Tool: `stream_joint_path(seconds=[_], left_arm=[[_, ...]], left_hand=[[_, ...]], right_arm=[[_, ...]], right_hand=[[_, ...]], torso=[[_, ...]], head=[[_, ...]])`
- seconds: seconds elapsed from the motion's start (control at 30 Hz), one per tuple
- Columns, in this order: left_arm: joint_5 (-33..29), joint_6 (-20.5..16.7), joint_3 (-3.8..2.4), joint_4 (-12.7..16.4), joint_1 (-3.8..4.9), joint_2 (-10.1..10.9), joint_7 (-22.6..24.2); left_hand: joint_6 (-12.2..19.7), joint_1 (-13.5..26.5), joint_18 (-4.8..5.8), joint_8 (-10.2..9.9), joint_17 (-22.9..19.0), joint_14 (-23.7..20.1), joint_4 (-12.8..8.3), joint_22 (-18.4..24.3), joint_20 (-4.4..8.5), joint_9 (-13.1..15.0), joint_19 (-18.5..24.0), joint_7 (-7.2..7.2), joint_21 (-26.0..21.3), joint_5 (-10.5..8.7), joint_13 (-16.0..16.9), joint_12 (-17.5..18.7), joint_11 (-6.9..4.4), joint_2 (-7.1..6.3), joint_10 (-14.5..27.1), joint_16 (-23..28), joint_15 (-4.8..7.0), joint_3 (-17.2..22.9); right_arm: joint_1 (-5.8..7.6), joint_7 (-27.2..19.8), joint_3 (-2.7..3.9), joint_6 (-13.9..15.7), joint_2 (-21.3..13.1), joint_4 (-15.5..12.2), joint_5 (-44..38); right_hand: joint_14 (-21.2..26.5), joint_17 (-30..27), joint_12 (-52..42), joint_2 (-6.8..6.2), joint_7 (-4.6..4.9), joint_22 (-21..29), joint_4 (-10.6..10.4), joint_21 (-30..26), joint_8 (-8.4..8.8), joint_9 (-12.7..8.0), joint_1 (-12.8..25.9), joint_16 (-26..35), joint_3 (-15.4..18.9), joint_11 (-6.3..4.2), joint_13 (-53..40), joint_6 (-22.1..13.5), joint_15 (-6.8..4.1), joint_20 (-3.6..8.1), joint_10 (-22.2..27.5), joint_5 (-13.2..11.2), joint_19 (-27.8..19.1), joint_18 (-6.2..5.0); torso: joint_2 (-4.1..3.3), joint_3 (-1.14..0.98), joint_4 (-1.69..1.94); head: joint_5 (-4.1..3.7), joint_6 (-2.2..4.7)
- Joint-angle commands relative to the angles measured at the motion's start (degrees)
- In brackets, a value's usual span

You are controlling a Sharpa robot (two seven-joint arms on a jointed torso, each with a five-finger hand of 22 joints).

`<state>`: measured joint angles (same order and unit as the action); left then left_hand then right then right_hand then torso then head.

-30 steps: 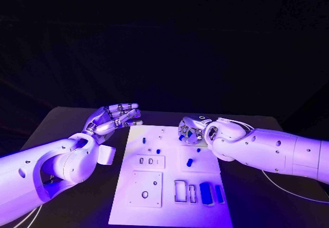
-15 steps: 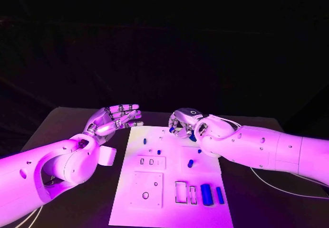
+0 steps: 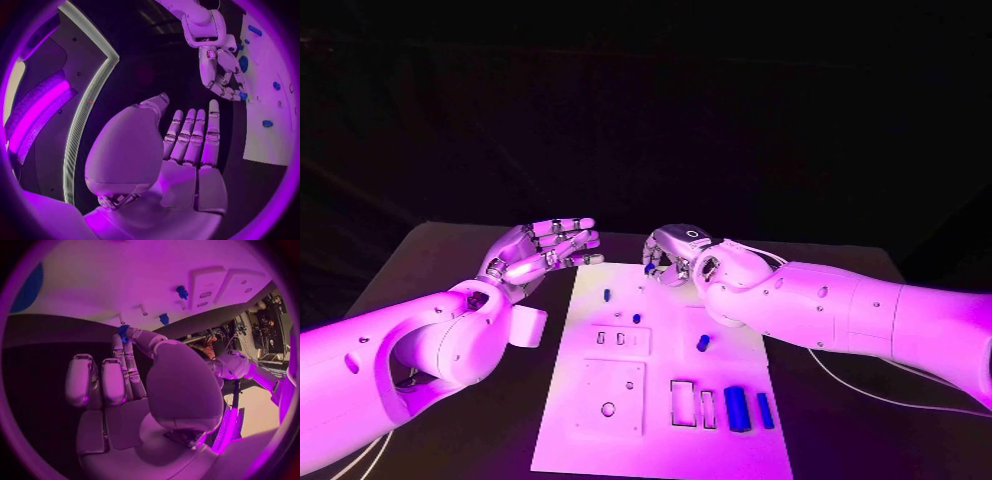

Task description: Assemble the parts on the task board

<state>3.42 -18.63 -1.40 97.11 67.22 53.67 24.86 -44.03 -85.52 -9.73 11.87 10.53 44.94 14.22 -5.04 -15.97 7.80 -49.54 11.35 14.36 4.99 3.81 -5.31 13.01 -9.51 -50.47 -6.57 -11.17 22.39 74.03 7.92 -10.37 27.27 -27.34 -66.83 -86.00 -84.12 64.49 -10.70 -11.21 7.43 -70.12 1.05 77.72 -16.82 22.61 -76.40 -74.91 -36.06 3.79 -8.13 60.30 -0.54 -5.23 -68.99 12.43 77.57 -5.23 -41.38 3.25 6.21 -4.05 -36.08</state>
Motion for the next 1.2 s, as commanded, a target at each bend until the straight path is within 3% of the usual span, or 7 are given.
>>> stream_joint_path(seconds=[0.03, 0.17, 0.6, 1.03, 1.1, 1.2], left_arm=[[-0.2, 0.7, -0.06, 0.2, 0.17, -0.1, 0.4], [-0.2, 0.7, -0.06, 0.2, 0.23, -0.1, 0.4], [-0.2, 0.8, -0.07, 0.3, 0.36, -0.1, 0.3], [-0.2, 1.1, -0.07, 0.3, 0.44, 0.0, 0.0], [-0.2, 1.1, -0.07, 0.3, 0.45, 0.0, 0.0], [-0.2, 1.2, -0.07, 0.3, 0.46, 0.0, 0.0]], left_hand=[[0.5, 0.2, -0.41, 0.1, 0.1, -0.5, -0.1, 0.1, -0.19, -0.1, 0.2, 4.11, 0.2, -0.2, -0.1, 0.0, -0.01, 0.08, 0.4, 0.2, -0.09, 0.3], [0.5, 0.2, -0.41, 0.1, 0.1, -0.5, -0.1, 0.1, -0.19, -0.1, 0.2, 4.11, 0.2, -0.2, -0.1, 0.0, -0.01, 0.08, 0.4, 0.2, -0.09, 0.3], [0.5, 0.2, -0.4, 0.1, 0.1, -0.5, -0.2, 0.1, -0.2, -0.1, 0.3, 4.1, 0.2, -0.21, -0.1, 0.0, -0.01, 0.08, 0.5, 0.3, -0.1, 0.3], [0.6, 0.2, -0.4, 0.1, 0.1, -0.5, -0.2, 0.1, -0.21, -0.1, 0.3, 4.1, 0.2, -0.22, -0.1, 0.0, 0.0, 0.07, 0.6, 0.3, -0.1, 0.3], [0.6, 0.2, -0.4, 0.1, 0.1, -0.5, -0.2, 0.1, -0.21, -0.1, 0.3, 4.1, 0.2, -0.22, -0.1, 0.0, 0.0, 0.07, 0.6, 0.3, -0.1, 0.3], [0.6, 0.2, -0.4, 0.1, 0.1, -0.5, -0.2, 0.1, -0.21, -0.1, 0.3, 4.1, 0.2, -0.22, -0.1, 0.0, 0.0, 0.07, 0.6, 0.3, -0.1, 0.3]], right_arm=[[-0.19, -1.2, 0.0, -0.8, 0.7, 0.7, -0.1], [-0.42, -1.5, -0.02, -1.5, 1.4, 1.5, 0.2], [-0.8, -0.9, -0.05, -2.5, 2.5, 3.6, 0.0], [-0.82, 0.2, -0.06, -2.2, 2.9, 4.4, -0.9], [-0.82, 0.0, -0.06, -2.2, 3.1, 4.6, -0.8], [-0.83, -0.4, -0.08, -2.1, 3.5, 4.9, -0.5]], right_hand=[[-1.5, 0.0, -0.1, 0.75, 0.13, -0.1, 0.4, 0.1, -0.4, 0.1, -0.7, -0.3, -0.1, -0.23, -0.8, 0.2, -0.37, 0.01, -0.5, 0.2, 0.4, 0.88], [-1.5, 0.0, -0.1, 0.74, 0.15, -0.1, 0.4, 0.1, -0.39, 0.1, -0.6, -0.3, -0.1, -0.22, -0.8, 0.1, -0.36, 0.0, -0.5, 0.2, 0.3, 0.88], [-1.5, 0.1, -0.1, 0.73, 0.2, 0.0, 0.4, 0.1, -0.35, 0.3, -0.5, -0.4, -0.2, -0.16, -0.8, -0.1, -0.32, -0.02, -0.4, 0.2, 0.3, 0.86], [-1.4, -0.2, -0.1, 0.6, 0.28, 0.2, 0.6, -0.1, -0.26, 0.4, -0.4, -0.3, -0.3, -0.09, -0.9, -0.4, -0.26, -0.05, -0.2, 0.2, 0.0, 0.79], [-1.2, -0.8, 0.2, 0.4, 0.49, 0.7, 0.6, -0.4, 0.02, 0.5, -0.1, 0.0, -0.4, 0.12, -0.8, -1.0, -0.09, -0.15, 0.4, 0.2, -0.4, 0.67], [-0.5, -2.8, 2.0, -0.53, 1.52, 2.8, 0.4, -1.8, 1.47, 0.4, 1.1, 1.0, -1.2, 1.35, 0.0, -3.5, 0.93, -0.88, 4.1, 0.2, -2.1, 0.23]], torso=[[-0.11, 0.0, 0.0], [-0.14, 0.08, 0.16], [-0.1, 0.07, -0.03], [-0.18, 0.06, 0.0], [-0.18, 0.04, 0.04], [-0.15, 0.05, 0.09]], head=[[0.19, 0.06], [0.22, 0.06], [0.56, 0.0], [0.6, 0.15], [0.6, 0.17], [0.55, 0.17]])
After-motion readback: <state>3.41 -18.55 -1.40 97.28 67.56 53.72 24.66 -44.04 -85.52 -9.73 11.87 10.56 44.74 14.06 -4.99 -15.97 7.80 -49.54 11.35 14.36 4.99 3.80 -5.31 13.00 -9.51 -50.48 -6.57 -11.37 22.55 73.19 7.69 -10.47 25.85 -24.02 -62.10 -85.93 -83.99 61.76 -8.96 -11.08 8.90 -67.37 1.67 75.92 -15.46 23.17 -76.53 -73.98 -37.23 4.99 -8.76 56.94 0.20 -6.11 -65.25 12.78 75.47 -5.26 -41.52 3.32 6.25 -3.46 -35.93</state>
